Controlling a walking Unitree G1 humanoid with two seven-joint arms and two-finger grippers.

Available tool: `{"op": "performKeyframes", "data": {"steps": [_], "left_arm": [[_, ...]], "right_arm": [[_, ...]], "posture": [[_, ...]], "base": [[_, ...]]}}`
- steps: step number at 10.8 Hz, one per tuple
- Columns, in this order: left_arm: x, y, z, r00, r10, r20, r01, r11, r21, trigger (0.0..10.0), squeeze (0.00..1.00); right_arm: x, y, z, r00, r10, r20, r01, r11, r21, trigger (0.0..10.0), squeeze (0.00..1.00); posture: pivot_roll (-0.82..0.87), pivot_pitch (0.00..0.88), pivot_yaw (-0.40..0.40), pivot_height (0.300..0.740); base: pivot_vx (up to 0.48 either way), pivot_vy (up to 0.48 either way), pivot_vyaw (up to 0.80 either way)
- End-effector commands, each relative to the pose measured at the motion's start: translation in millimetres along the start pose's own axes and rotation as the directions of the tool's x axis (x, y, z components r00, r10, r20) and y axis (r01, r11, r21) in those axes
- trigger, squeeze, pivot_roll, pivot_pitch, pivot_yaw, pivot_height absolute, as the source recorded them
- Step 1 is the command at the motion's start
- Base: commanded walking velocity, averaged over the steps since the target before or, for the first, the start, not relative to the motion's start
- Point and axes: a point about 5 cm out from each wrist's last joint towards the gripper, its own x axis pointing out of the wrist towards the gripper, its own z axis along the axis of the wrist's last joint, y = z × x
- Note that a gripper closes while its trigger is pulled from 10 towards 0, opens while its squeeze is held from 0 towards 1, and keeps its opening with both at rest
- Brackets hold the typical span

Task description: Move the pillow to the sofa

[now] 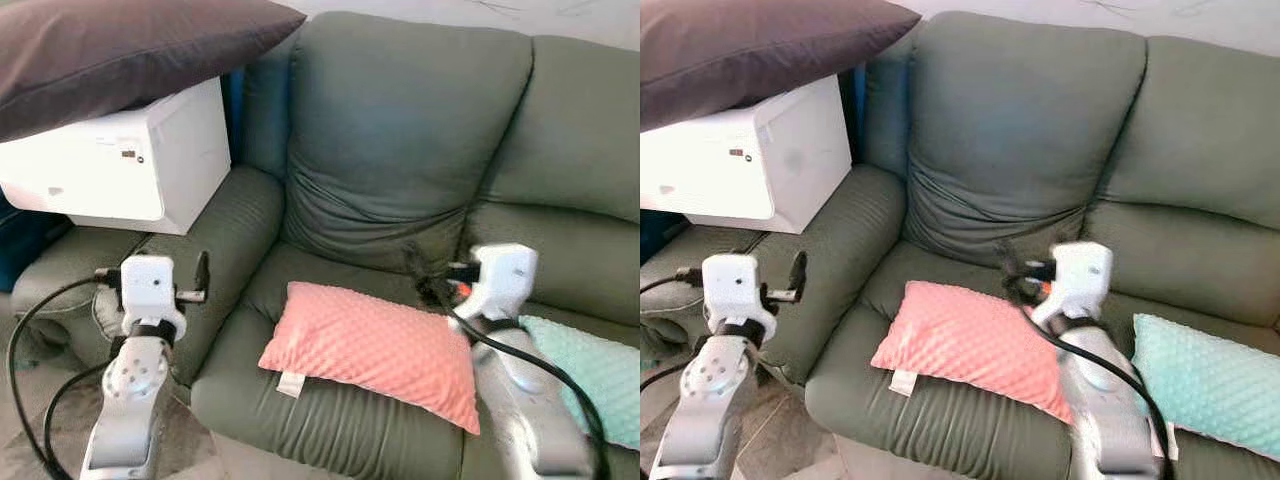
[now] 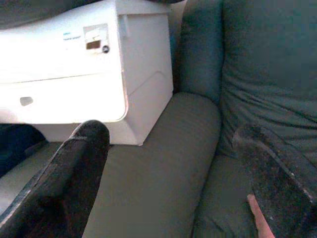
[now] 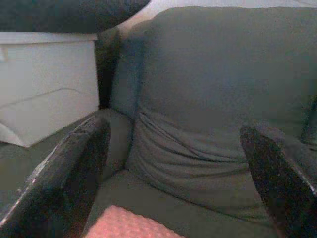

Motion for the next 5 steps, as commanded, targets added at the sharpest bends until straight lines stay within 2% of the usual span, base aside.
{"op": "performKeyframes", "data": {"steps": [1, 5], "left_arm": [[-2.0, 5.5, 4.0, 1.0, 0.025, 0.011, -0.025, 1.0, 0.012, 10.0, 0.0], [-0.2, 4.5, 6.0, 1.0, 0.019, 0.007, -0.019, 1.0, 0.011, 10.0, 0.0]], "right_arm": [[3.8, 1.8, -0.1, 1.0, 0.016, -0.002, -0.016, 1.0, 0.011, 10.0, 0.0], [2.5, 2.6, -3.4, 1.0, 0.011, -0.007, -0.011, 1.0, 0.016, 10.0, 0.0]], "posture": [[-0.06, 0.053, -0.033, 0.74], [-0.08, 0.055, -0.018, 0.74]], "base": [[0.0, 0.0, 0.0], [0.0, 0.0, 0.0]]}}
